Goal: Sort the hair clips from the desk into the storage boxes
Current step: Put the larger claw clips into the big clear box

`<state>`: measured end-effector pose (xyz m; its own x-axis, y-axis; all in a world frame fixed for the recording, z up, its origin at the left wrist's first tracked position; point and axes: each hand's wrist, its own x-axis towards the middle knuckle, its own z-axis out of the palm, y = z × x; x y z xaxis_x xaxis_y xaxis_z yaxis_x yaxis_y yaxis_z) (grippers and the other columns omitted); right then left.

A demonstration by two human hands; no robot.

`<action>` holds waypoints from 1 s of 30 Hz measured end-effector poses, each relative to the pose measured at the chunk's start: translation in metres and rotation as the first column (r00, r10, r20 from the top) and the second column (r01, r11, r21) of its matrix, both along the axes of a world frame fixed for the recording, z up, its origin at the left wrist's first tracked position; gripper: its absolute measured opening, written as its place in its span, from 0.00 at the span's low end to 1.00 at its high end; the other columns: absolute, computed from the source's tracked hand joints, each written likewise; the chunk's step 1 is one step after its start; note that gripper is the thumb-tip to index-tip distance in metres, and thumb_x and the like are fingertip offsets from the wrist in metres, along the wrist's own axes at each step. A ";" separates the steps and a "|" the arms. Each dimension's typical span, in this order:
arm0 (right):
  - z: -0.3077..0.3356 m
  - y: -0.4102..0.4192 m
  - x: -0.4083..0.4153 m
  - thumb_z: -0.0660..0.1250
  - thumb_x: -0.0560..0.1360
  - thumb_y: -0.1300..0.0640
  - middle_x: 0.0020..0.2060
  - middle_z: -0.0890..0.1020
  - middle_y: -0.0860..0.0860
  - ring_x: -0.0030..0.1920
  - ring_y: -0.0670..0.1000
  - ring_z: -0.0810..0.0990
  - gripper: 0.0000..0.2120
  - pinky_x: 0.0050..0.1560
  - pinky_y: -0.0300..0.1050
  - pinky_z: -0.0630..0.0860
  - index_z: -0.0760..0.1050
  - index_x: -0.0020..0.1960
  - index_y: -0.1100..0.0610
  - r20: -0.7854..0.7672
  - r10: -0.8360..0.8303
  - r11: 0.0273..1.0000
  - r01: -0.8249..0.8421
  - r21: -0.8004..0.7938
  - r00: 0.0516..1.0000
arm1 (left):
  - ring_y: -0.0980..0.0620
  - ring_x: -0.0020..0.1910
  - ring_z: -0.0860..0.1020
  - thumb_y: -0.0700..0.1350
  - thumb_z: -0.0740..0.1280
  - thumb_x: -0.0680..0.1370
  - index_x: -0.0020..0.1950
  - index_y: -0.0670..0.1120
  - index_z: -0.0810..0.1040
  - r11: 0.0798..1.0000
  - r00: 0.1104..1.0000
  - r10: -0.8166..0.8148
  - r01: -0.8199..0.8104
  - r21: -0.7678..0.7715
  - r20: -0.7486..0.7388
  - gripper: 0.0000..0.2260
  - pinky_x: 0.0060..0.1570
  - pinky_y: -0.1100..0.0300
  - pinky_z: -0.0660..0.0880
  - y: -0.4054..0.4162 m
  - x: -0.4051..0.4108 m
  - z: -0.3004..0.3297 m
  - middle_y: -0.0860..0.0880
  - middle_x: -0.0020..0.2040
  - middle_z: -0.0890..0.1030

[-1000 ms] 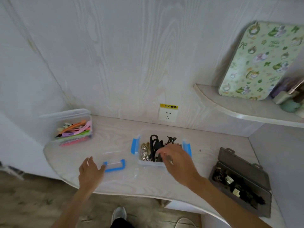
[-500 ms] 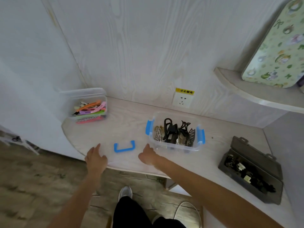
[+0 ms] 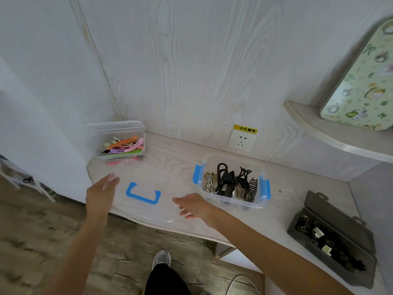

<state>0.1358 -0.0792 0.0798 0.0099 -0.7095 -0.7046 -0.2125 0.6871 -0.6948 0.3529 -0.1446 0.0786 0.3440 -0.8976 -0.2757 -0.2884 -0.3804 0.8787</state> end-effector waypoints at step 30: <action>0.001 0.035 -0.206 0.68 0.73 0.48 0.50 0.83 0.57 0.40 0.52 0.81 0.16 0.52 0.47 0.78 0.79 0.52 0.61 -0.508 -0.396 0.911 0.255 -0.326 0.765 | 0.51 0.52 0.80 0.51 0.76 0.67 0.52 0.49 0.83 0.851 0.847 -0.523 0.514 0.107 0.098 0.15 0.54 0.58 0.74 -0.005 -0.180 0.006 0.52 0.49 0.85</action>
